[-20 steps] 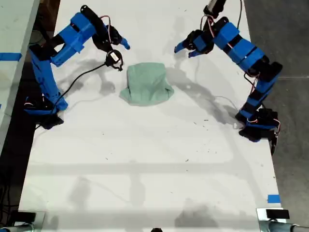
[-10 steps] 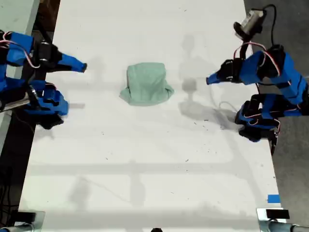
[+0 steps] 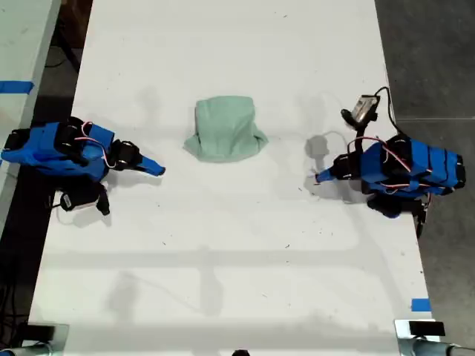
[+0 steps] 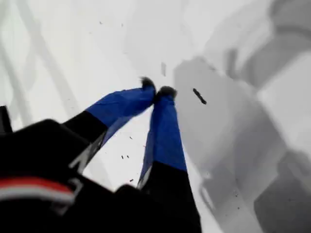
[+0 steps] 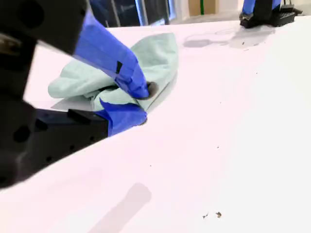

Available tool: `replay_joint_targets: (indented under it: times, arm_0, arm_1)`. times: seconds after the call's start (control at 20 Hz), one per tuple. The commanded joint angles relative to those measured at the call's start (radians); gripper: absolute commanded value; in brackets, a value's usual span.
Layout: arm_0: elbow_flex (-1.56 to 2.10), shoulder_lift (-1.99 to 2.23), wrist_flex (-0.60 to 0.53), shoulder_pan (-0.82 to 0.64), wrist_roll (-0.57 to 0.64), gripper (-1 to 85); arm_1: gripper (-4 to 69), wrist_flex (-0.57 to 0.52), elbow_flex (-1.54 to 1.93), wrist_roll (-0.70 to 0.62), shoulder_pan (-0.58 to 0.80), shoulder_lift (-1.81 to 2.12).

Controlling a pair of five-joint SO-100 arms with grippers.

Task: Fold t shirt

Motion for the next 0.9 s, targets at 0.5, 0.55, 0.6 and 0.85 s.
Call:
replay_joint_targets:
  times: [0.5, 0.55, 0.6, 0.85]
  arm_0:
    - [0.066, 0.018, -0.044, -0.021, -0.028, -0.1]
    - [0.066, 0.018, -0.044, -0.023, -0.028, -0.1]
    - [0.067, 0.018, -0.044, -0.023, -0.028, -0.1]
    - [0.067, 0.018, -0.044, -0.021, -0.029, -0.1]
  arm_1:
    - [-2.0, -0.060, 0.120, 0.118, 0.014, 0.000]
    - [-2.0, -0.061, 0.121, 0.118, 0.014, 0.000]
    - [-2.1, -0.064, 0.123, 0.115, 0.014, 0.000]
    - [-2.3, -0.069, 0.126, 0.109, 0.009, 0.000]
